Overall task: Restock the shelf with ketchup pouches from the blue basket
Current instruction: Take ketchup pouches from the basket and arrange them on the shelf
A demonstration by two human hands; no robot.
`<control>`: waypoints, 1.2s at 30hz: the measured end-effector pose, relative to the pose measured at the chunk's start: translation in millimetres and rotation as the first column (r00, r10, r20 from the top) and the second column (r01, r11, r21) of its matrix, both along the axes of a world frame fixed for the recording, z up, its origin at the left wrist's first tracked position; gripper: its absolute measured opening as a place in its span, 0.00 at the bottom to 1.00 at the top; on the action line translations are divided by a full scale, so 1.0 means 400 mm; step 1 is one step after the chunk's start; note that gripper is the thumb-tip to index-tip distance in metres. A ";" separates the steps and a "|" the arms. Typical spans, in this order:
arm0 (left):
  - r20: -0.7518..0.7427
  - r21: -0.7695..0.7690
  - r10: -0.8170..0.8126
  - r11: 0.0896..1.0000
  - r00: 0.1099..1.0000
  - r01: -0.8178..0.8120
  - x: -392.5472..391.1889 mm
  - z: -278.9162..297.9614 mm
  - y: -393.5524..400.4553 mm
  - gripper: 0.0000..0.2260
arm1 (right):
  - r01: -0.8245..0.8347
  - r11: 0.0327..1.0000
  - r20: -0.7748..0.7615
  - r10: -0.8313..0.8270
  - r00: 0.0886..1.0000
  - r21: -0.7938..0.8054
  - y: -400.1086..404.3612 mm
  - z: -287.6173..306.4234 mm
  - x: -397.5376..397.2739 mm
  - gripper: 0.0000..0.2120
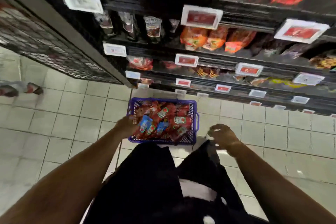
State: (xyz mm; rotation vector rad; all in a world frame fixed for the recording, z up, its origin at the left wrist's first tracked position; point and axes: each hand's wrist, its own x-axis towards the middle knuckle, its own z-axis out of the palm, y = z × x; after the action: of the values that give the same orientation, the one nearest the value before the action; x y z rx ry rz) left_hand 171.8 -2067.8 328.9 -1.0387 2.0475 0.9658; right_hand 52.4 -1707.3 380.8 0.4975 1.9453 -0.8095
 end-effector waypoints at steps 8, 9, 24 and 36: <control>0.104 0.031 0.096 0.995 0.990 -0.099 0.153 -0.222 -0.138 0.33 | 0.014 1.000 0.203 -0.012 0.979 -0.012 -0.290 -0.240 0.152 0.14; 0.115 0.029 0.108 0.993 0.988 -0.112 0.170 -0.264 -0.147 0.34 | -0.012 1.000 0.223 0.014 0.975 -0.009 -0.312 -0.284 0.164 0.19; -0.070 -0.016 -0.139 0.990 0.988 0.138 0.196 -0.950 -0.068 0.27 | -0.550 0.831 -0.045 0.554 0.831 0.083 -0.425 -1.081 0.136 0.20; 0.032 -0.143 -0.015 0.989 0.999 0.019 0.167 -1.073 -0.040 0.39 | -0.410 0.912 -0.342 0.384 0.858 -0.005 -0.424 -1.168 0.252 0.19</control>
State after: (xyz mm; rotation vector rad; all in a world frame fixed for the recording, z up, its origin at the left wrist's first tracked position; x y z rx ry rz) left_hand 238.6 -2083.9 -100.2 -1.1014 2.1224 0.7985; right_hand 153.1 -1876.8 -86.5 -0.1066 2.2139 -0.7270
